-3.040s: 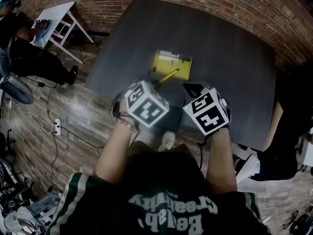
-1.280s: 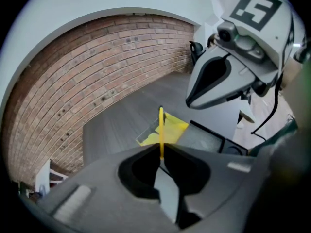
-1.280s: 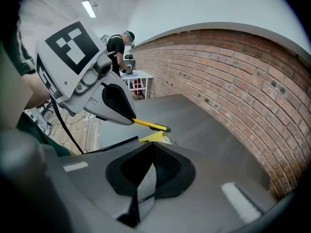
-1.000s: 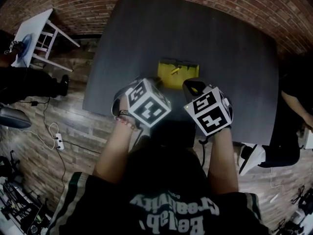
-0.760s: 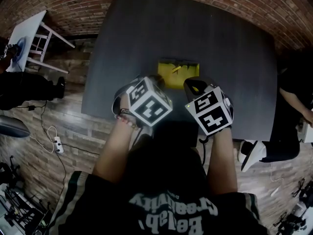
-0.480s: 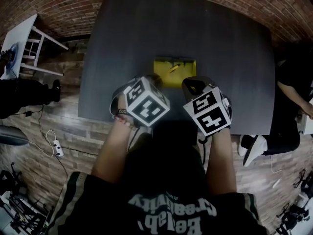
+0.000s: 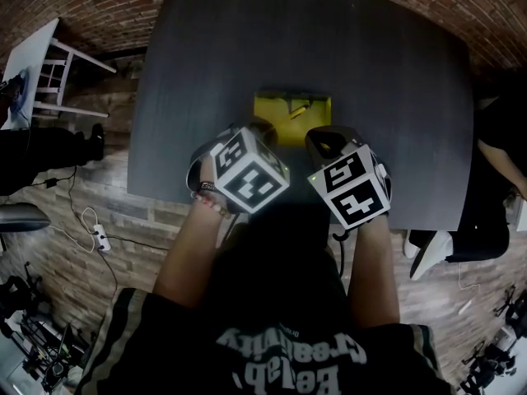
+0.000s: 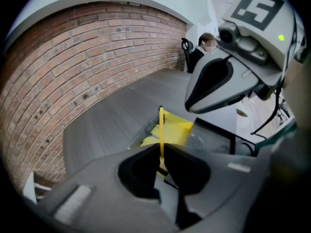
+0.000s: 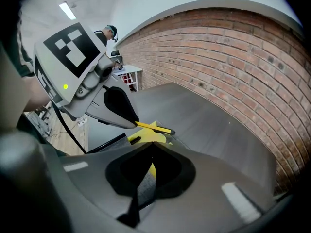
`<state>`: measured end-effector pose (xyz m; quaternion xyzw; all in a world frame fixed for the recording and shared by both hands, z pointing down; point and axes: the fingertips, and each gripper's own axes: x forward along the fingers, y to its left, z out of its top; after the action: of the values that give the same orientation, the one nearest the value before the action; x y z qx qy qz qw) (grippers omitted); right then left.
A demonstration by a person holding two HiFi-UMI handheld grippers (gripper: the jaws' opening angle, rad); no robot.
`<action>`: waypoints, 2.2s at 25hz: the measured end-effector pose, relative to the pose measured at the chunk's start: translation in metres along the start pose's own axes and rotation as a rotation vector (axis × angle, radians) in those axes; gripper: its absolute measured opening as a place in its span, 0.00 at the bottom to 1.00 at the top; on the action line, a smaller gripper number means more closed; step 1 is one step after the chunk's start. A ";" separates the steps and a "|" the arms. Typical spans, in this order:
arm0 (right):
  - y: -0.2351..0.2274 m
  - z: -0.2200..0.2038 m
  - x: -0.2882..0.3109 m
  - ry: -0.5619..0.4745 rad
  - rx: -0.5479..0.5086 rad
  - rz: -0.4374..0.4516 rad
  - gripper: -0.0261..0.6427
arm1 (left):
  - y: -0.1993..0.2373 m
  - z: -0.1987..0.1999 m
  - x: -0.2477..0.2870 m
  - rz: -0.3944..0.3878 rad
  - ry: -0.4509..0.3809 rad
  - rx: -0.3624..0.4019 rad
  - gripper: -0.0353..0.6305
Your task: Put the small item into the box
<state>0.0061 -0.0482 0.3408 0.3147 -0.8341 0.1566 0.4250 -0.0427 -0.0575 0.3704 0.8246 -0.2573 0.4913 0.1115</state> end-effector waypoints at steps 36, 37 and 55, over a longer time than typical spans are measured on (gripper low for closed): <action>-0.033 -0.041 0.069 0.068 0.045 0.118 0.05 | 0.006 -0.014 0.088 -0.070 0.097 -0.043 0.09; -0.033 -0.040 0.071 0.067 0.047 0.119 0.05 | 0.007 -0.015 0.090 -0.070 0.100 -0.046 0.09; -0.037 -0.054 0.091 0.088 0.069 0.148 0.05 | 0.009 -0.027 0.114 -0.087 0.133 -0.055 0.09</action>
<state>0.0231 -0.0829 0.4460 0.2595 -0.8297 0.2298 0.4375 -0.0238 -0.0888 0.4816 0.7972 -0.2264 0.5325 0.1722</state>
